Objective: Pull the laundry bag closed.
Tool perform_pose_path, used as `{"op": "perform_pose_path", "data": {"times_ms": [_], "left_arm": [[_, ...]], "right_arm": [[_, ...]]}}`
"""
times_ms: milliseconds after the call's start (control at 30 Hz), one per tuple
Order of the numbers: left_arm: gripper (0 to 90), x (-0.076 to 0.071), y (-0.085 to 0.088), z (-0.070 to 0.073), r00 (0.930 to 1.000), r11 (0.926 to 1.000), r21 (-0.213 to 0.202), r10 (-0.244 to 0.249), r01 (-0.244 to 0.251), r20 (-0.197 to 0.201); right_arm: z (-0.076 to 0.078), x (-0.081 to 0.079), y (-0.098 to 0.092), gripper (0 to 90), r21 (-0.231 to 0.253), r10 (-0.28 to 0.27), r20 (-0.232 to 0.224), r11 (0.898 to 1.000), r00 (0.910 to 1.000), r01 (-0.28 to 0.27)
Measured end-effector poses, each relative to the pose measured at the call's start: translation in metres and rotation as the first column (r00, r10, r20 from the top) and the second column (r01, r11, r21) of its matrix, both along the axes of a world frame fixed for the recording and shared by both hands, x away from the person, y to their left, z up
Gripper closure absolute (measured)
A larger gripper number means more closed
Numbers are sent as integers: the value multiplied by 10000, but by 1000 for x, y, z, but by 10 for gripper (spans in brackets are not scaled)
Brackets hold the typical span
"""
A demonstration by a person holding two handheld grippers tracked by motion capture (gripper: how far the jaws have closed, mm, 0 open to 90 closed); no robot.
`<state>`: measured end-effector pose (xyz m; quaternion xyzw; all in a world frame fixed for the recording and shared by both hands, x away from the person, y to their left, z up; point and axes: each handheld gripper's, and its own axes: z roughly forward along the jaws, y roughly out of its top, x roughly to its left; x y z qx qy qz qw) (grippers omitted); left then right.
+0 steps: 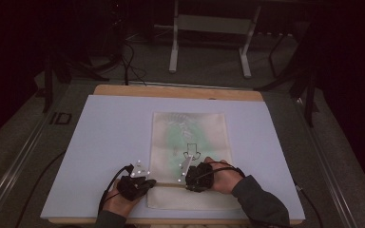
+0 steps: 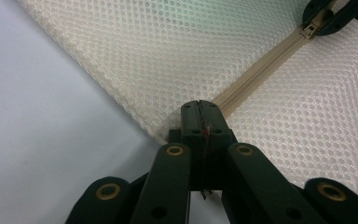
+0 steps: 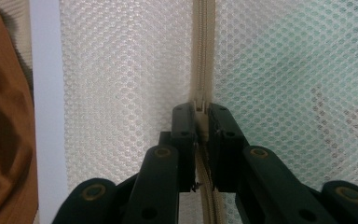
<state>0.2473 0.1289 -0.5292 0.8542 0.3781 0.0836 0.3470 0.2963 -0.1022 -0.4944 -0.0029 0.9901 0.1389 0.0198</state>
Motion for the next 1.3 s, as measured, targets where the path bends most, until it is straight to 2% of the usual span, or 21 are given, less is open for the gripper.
{"op": "perform_pose_path", "data": {"times_ms": [400,900,1300], "left_arm": [[893,0,0,0,10000,10000,-41,6,-7,-29],[893,0,0,0,10000,10000,-25,-1,1,-4],[893,0,0,0,10000,10000,-8,-3,3,-2]], "right_arm": [[1,-2,-5,824,-54,-45,68,10000,10000,45],[1,-1,-11,824,91,-111,-57,9999,9999,111],[2,-1,-18,824,6,-205,-101,9998,9997,205]]}}
